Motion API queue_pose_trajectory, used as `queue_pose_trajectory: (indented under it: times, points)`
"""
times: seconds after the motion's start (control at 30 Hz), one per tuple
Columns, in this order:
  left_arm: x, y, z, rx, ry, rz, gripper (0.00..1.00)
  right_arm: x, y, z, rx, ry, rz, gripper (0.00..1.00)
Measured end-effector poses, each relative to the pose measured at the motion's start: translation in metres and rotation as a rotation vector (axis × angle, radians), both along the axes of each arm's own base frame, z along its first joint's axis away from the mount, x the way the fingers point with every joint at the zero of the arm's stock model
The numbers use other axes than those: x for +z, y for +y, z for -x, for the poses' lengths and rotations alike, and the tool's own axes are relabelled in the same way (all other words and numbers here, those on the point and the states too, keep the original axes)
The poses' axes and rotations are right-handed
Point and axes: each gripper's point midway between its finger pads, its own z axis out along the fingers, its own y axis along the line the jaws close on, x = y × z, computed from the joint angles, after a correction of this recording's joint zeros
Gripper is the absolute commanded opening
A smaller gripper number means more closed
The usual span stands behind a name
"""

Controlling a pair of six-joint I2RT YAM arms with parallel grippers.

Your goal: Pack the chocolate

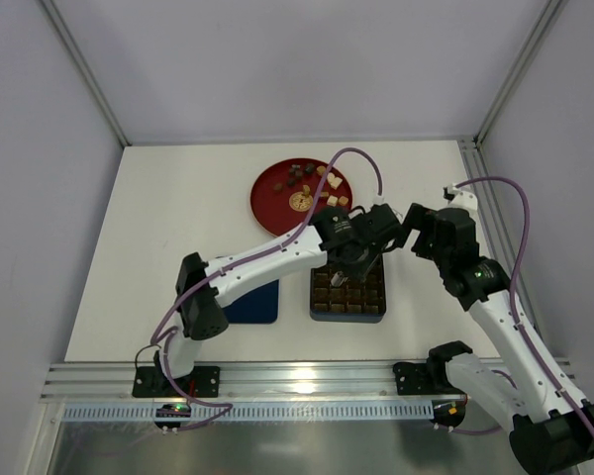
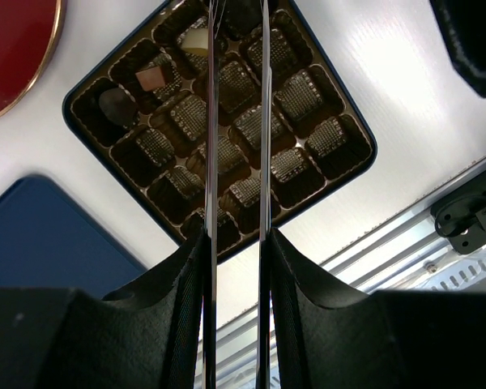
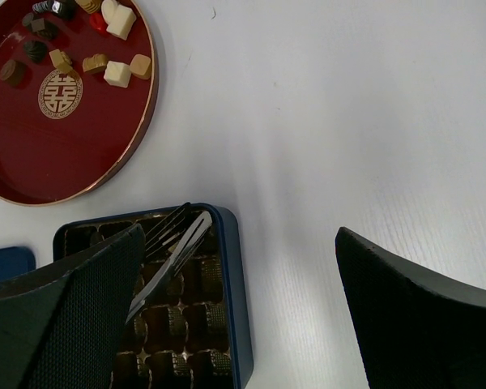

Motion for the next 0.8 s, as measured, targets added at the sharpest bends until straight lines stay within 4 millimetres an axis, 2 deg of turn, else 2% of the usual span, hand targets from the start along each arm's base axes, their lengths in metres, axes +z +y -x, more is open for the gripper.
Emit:
queue_pose_trajectory:
  times: [0.13,0.27,0.43,0.63,0.8]
  points:
    - [0.008,0.007,-0.010,0.024,-0.002,0.019,0.34,-0.001,0.001,-0.001,0.003,0.005,0.000,1.00]
    - [0.027,0.027,-0.037,0.081,-0.025,0.054,0.34,-0.003,0.002,-0.002,0.009,0.010,-0.003,1.00]
    - [0.045,0.063,-0.087,0.207,-0.062,0.082,0.36,-0.005,0.005,-0.003,0.017,0.018,-0.006,1.00]
    - [0.060,0.118,-0.156,0.382,-0.135,0.081,0.36,-0.009,0.008,-0.006,0.031,0.029,-0.011,1.00]
    - [0.063,0.131,-0.206,0.456,-0.197,0.081,0.35,-0.012,0.010,-0.007,0.038,0.041,-0.011,1.00]
